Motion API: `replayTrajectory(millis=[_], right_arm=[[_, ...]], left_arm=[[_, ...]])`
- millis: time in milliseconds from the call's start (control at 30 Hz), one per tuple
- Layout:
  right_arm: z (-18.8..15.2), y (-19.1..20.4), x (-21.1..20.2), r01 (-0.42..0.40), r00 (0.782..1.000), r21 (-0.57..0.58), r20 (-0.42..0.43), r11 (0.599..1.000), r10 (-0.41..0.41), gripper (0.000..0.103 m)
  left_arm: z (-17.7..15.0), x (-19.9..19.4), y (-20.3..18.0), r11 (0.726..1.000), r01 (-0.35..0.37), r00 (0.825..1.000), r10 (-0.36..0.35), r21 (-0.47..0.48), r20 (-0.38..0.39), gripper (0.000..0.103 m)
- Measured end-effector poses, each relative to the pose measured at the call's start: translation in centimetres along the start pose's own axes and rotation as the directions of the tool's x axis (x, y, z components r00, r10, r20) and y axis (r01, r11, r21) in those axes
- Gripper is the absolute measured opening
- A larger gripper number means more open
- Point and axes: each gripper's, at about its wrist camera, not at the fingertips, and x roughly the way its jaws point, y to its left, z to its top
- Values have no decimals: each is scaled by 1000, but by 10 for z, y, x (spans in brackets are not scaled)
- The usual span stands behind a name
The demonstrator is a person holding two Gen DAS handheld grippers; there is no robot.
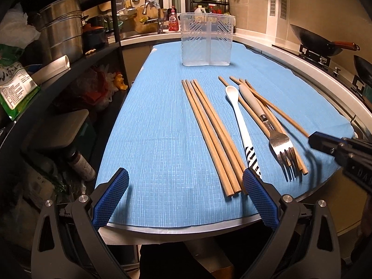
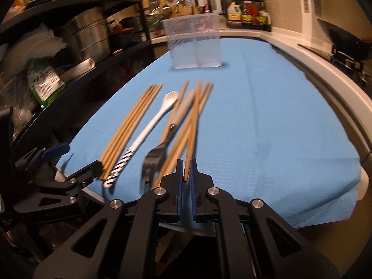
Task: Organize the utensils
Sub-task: 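Lower the right tool onto a wooden chopstick and close it, then hold the chopstick in the right tool while the left tool grasps another chopstick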
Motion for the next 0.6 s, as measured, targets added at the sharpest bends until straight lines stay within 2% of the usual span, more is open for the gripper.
replayTrajectory(millis=[133,267,367,600], right_arm=[[-5,-17,6,65,998,20,-16,998,-65,5],[-9,-18,8,87,996,-9,16,996,-87,7],[-10,-20,8,80,996,0,27,997,-80,8],[-9,-22,9,78,996,-2,38,997,-78,8]], left_arm=[[1,3,0,1000,10,1000,-10,-6,4,92],[0,2,1,1000,16,1000,-16,-9,19,84],[-1,3,3,1000,25,999,-25,-14,25,78],[-10,-2,4,1000,4,999,-4,-4,45,78]])
